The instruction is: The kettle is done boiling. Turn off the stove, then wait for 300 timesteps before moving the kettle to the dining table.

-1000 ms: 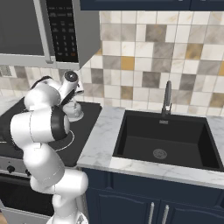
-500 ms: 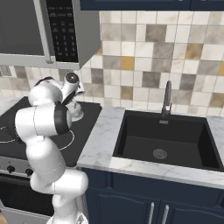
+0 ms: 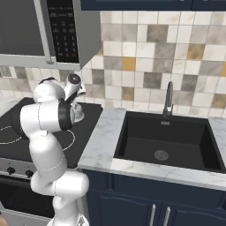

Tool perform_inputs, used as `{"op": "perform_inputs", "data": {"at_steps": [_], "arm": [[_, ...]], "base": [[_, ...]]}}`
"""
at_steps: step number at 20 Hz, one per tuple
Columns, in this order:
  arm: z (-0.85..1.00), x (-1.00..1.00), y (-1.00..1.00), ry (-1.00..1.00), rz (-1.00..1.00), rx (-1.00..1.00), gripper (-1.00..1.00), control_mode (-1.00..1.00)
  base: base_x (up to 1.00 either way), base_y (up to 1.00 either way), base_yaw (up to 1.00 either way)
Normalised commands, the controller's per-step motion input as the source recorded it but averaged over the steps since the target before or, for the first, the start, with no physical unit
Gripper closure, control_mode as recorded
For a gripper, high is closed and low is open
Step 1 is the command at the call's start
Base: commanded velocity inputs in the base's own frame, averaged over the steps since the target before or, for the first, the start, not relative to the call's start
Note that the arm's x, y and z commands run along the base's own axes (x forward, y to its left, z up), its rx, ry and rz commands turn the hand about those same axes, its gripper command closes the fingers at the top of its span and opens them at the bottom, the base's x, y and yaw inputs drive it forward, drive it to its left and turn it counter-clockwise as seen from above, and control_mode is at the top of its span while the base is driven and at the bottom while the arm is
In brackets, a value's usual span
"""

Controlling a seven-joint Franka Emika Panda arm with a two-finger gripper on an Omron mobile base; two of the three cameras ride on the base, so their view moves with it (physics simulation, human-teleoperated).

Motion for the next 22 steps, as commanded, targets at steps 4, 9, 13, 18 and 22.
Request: {"op": "perform_inputs", "data": {"at_steps": [4, 9, 13, 18, 22], "arm": [[-0.1, 0.23, 0.07, 0.0, 0.0, 0.0, -1.0, -1.0], [-0.12, 0.21, 0.07, 0.0, 0.0, 0.0, -1.0, -1.0], [-0.1, 0.23, 0.05, 0.0, 0.0, 0.0, -1.0, -1.0], [-0.09, 0.25, 0.03, 0.0, 0.0, 0.0, -1.0, -1.0], [-0.13, 0.21, 0.02, 0.0, 0.0, 0.0, -1.0, -1.0]], "base": [[0.0, 0.0, 0.0], [0.0, 0.0, 0.0], [0.0, 0.0, 0.0], [0.0, 0.0, 0.0], [0.0, 0.0, 0.0]]}}
